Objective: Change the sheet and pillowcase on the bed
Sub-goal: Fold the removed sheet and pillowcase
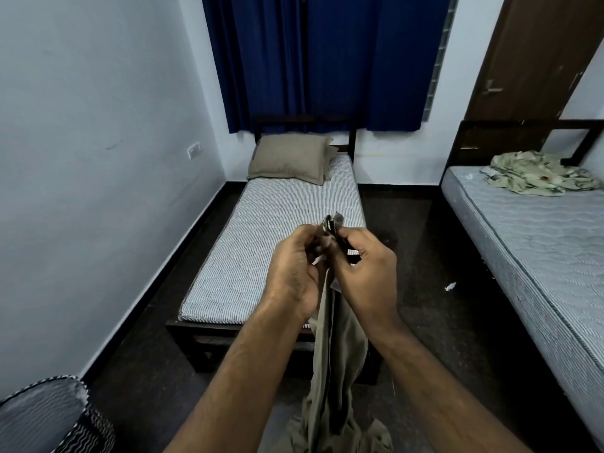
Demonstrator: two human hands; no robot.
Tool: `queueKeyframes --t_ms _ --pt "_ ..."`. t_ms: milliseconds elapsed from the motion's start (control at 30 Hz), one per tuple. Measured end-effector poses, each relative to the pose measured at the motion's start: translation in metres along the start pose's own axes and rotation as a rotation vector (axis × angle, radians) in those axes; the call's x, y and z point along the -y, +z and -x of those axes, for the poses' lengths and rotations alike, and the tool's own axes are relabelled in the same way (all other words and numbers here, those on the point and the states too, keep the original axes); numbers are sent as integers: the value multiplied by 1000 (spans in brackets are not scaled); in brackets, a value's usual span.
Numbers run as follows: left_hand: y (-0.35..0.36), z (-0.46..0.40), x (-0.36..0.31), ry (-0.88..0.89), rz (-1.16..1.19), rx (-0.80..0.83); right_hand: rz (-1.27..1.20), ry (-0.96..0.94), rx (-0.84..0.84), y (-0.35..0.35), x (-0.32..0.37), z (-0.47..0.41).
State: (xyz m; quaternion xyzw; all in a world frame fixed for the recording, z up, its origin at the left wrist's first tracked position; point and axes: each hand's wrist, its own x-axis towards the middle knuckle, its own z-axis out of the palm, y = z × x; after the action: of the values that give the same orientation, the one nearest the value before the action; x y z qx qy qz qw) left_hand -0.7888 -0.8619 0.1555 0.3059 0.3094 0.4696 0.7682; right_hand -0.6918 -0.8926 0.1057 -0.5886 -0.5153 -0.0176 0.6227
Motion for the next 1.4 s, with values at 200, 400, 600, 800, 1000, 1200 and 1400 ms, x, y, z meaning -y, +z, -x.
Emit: queueKeyframes --t_ms 200,400,600,800,1000,1200,1400 --pt "-4 -3 -3 84 -139 -25 -63 17 -3 1 4 -5" --pt "1 -34 -15 32 -34 -46 -338 379 46 10 -21 -39" --pt "32 -84 -61 76 -188 71 -710 643 174 10 6 -116" --pt "43 -103 -134 695 -1402 267 24 106 672 -34 36 -197" --pt "17 -112 -153 362 -2636 -9 1281 -144 907 -47 14 -232" --pt "-1 -133 -151 329 -2325 -139 1615 -222 641 -48 9 -230" --pt "-30 -158 -207 453 -2058 -296 1642 59 522 -83 2 -259"
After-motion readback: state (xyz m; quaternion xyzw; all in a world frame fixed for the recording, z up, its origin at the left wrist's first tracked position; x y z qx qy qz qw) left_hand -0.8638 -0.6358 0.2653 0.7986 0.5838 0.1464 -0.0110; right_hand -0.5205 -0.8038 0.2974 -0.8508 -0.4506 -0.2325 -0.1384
